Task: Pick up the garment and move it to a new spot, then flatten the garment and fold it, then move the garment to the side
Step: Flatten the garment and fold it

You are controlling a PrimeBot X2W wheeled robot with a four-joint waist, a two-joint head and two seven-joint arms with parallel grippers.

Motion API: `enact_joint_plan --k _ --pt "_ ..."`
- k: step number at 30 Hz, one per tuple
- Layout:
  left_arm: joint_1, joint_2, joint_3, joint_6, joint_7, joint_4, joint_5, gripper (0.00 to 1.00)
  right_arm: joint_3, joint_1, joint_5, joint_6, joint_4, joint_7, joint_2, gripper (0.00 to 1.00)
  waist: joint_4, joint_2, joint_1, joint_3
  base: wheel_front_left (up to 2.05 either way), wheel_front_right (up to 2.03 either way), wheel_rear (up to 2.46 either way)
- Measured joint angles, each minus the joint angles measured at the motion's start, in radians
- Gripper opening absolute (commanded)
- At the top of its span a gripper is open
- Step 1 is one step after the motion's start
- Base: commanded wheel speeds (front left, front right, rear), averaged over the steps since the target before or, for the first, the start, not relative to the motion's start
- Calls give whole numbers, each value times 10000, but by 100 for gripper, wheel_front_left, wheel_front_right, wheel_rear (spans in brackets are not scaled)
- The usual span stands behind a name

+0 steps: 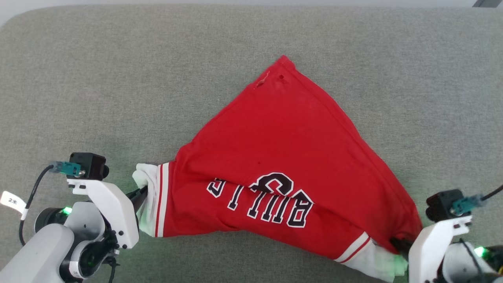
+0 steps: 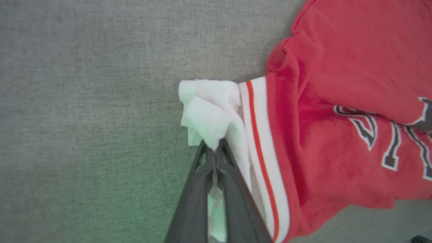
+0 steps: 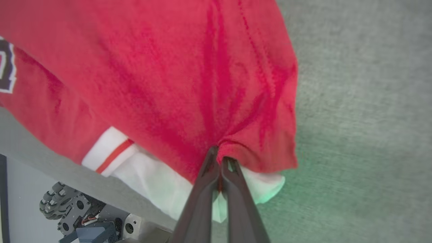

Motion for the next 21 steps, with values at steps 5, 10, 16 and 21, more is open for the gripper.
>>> enact_joint_plan --k 5,10,16,21 --pt "-63 -96 -29 -63 -17 115 -2 0 -42 -104 -537 12 1214 -1567 322 96 45 0 0 27 0 0 0" --pt "-64 -115 -25 -98 -92 213 -38 0 105 -174 -510 15 1168 -1858 372 100 33 0 0 -42 0 0 0" --pt "11 -31 56 -90 -148 167 -90 0 -36 112 -307 -2 -826 -1271 207 100 -37 0 0 -186 0 0 0" --pt "146 15 90 -13 -186 15 -138 0 -322 119 -359 -2 -2535 -911 336 100 -4 0 0 -264 0 0 0"
